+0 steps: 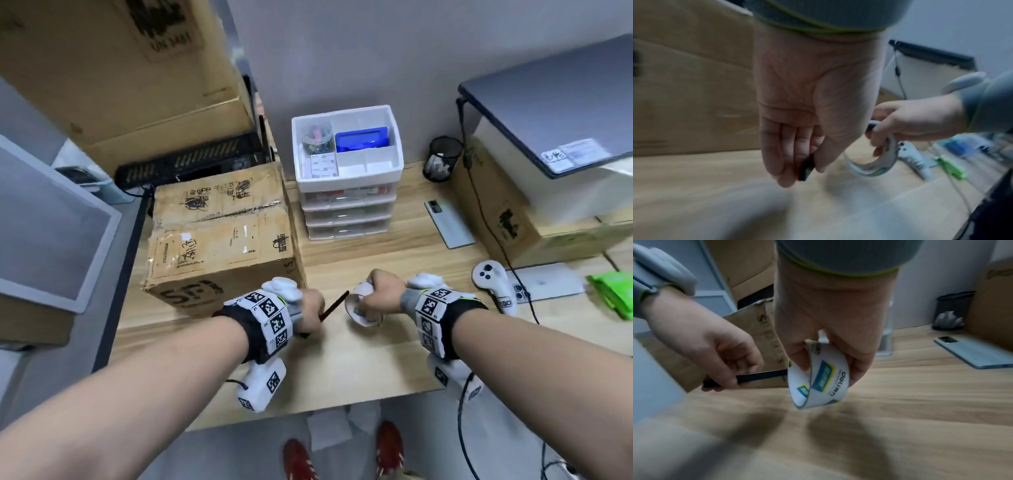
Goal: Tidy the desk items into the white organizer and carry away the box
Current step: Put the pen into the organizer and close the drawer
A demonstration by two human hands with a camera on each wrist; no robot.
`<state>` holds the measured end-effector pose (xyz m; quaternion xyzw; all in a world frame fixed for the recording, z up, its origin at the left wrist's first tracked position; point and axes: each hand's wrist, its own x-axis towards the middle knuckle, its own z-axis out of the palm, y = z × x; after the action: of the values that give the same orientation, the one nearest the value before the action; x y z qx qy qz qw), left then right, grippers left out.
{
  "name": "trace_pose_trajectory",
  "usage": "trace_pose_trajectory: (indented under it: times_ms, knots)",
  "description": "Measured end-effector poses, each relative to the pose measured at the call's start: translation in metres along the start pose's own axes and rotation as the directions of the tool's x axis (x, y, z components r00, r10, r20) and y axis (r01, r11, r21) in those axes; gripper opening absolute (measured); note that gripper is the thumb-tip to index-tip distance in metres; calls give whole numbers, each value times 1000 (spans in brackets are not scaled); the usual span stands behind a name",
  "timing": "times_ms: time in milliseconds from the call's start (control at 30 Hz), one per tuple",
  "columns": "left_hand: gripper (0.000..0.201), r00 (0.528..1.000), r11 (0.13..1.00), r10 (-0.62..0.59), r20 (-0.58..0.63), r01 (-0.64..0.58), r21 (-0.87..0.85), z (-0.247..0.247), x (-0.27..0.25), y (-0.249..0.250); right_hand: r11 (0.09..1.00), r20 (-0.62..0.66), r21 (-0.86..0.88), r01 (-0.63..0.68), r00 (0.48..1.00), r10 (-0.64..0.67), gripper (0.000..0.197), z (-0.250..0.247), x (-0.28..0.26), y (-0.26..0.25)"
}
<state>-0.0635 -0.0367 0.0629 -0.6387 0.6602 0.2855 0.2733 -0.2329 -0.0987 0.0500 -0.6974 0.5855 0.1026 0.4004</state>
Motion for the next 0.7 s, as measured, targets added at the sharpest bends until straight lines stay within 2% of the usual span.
trace_pose_trajectory:
  times_ms: [100,167,233,300,400,533,600,700]
  knots:
    - [6,996,998,60,-67,-58,34,-45,1,19,993,-56,119,4,998,3,50,-20,4,4]
    - [3,985,990,93,-146,-76,121,-78,2,28,983,-144,181,15,989,11,36,-32,10,2]
    - [4,970,980,80,-230,-34,197,-107,7,28,970,-208,244,9,977,44,20,-43,21,0]
    - [9,934,992,77,-350,-36,124,-136,8,21,949,-194,316,-20,977,85,8,-48,32,-1]
    - [3,875,996,84,-477,-80,28,-161,14,-3,907,-139,418,-40,984,108,7,-48,56,-4]
    - [3,815,999,19,-579,-34,-15,-171,27,-35,843,-104,535,-54,986,128,10,-42,84,-9]
    - [13,787,1000,-2,-617,-14,-22,-177,40,-52,794,-73,605,-63,988,134,12,-40,103,-11]
    - [15,727,999,-25,-686,-6,-43,-177,51,-67,704,-37,706,-77,989,145,13,-40,116,-11]
